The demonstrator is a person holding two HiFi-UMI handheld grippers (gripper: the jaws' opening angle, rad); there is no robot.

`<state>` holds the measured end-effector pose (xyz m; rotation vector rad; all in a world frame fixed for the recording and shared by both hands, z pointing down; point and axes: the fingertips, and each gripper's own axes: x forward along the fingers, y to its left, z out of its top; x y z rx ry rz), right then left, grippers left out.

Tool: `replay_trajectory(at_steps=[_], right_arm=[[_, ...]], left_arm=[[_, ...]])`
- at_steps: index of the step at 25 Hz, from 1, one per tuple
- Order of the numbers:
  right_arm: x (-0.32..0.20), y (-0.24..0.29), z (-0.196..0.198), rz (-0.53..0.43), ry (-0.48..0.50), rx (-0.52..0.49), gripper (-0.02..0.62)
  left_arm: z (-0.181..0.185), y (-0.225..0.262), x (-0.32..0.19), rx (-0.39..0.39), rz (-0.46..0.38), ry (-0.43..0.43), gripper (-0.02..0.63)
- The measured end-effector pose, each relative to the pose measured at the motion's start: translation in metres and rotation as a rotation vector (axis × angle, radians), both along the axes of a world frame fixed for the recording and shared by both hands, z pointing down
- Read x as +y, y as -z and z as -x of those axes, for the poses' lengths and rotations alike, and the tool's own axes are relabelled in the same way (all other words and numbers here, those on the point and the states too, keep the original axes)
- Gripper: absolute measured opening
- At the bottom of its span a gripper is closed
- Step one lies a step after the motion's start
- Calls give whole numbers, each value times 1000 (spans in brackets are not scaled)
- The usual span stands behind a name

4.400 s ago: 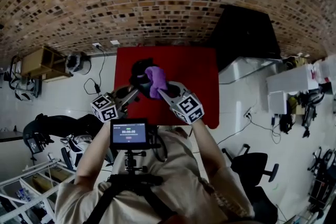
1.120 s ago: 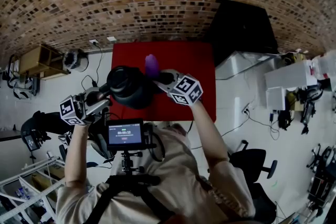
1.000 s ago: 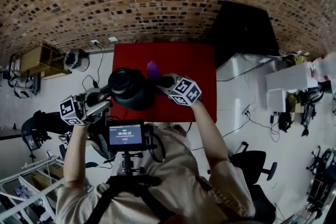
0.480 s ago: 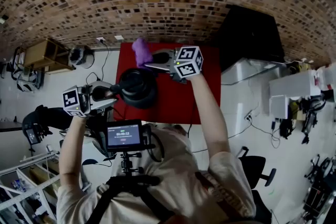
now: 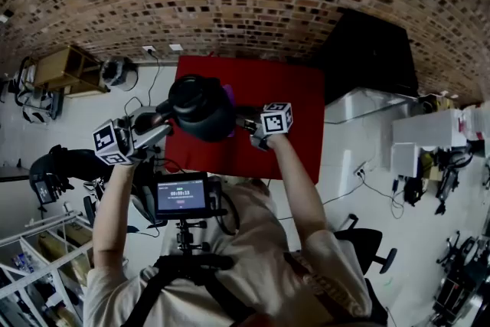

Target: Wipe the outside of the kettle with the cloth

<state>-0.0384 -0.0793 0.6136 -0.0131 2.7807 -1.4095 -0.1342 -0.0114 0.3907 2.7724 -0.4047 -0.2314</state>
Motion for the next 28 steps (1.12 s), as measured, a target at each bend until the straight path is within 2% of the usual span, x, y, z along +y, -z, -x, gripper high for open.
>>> replay_trajectory(at_steps=[2, 4, 6, 9, 12, 14, 16, 20, 23, 25, 28], right_arm=[[15, 10, 3, 35, -37, -77, 94], [24, 29, 7, 32, -91, -135, 94], [29, 29, 6, 5, -130, -137, 94], [48, 28, 5, -90, -120, -48, 92], [83, 34, 6, -212, -35, 44, 92], [110, 51, 5, -274, 29, 45, 92], [126, 74, 2, -304, 36, 18, 92], [109, 109, 1, -382, -41, 77, 92], [89, 133, 16, -488, -45, 140, 92], [82, 136, 34, -521, -17, 170, 94], [76, 98, 52, -498, 25, 288, 94]], left_arm=[[7, -4, -13, 21, 8, 58, 101], [14, -10, -25, 54, 29, 104, 101], [17, -15, -34, 84, 48, 133, 100], [17, -17, -41, 104, 63, 163, 97], [15, -21, -47, 105, 73, 184, 95], [13, -27, -52, 78, 75, 210, 100], [14, -37, -58, 34, 84, 248, 103], [16, -57, -68, -47, 139, 311, 101], [9, -73, -67, -102, 165, 328, 101], [5, -80, -65, -107, 184, 331, 101], [0, -81, -62, -53, 215, 327, 103]])
